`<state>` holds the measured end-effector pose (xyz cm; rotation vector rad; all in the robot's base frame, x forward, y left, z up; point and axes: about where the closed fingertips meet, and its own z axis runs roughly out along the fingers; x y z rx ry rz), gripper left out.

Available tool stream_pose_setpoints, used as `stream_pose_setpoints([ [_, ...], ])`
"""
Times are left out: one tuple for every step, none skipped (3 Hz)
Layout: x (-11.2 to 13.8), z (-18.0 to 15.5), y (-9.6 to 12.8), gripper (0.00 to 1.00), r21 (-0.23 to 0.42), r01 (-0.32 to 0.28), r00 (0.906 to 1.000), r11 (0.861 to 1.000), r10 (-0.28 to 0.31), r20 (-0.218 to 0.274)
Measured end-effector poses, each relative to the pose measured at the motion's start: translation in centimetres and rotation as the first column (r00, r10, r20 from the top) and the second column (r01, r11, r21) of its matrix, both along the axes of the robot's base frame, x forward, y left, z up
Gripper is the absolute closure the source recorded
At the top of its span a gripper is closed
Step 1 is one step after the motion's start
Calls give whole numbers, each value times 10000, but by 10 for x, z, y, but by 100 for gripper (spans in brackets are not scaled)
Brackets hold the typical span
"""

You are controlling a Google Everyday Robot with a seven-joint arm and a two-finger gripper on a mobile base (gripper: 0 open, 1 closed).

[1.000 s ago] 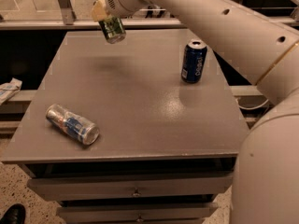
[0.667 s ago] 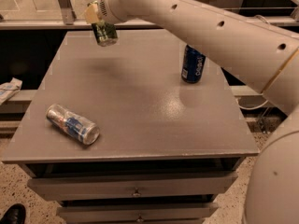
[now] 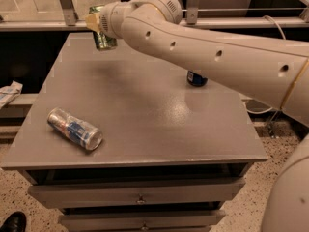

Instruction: Place green can upright

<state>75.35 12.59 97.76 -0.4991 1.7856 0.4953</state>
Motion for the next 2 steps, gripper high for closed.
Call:
stream_pose_setpoints([
  [-1, 13, 6, 100, 783, -71, 9998, 9969, 56, 183],
  [-8, 12, 15, 100, 359, -390, 9979, 9986, 371, 537],
])
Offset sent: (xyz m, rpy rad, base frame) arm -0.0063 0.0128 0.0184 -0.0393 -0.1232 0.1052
